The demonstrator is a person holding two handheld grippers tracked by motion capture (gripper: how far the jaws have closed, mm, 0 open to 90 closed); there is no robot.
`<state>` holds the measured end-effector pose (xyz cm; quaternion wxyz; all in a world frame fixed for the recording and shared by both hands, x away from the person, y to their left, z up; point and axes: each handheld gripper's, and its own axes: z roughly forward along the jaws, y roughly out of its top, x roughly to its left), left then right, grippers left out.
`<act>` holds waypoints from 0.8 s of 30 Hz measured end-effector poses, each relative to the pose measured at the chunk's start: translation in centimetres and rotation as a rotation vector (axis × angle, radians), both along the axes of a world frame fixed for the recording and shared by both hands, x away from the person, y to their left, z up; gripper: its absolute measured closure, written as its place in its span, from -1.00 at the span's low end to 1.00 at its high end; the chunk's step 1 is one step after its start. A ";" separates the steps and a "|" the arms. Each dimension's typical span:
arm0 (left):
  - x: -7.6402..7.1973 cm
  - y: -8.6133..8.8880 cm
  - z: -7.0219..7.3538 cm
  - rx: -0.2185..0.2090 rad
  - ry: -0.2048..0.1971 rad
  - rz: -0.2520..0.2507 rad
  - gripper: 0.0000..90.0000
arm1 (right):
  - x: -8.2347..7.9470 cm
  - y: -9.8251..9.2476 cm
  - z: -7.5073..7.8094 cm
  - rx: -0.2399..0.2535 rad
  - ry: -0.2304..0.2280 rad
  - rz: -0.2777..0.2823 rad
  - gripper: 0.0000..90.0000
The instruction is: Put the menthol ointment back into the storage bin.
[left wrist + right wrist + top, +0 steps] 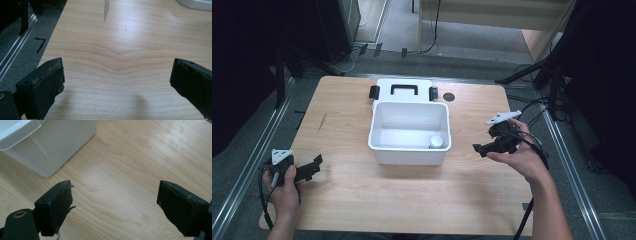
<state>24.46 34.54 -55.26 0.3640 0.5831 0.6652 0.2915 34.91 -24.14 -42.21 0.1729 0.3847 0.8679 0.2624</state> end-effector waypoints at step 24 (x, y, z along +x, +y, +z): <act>0.0 0.1 0.0 -0.003 -0.007 0.000 -1.00 | -5.9 -5.3 -7.1 0.280 -0.232 -0.252 -1.00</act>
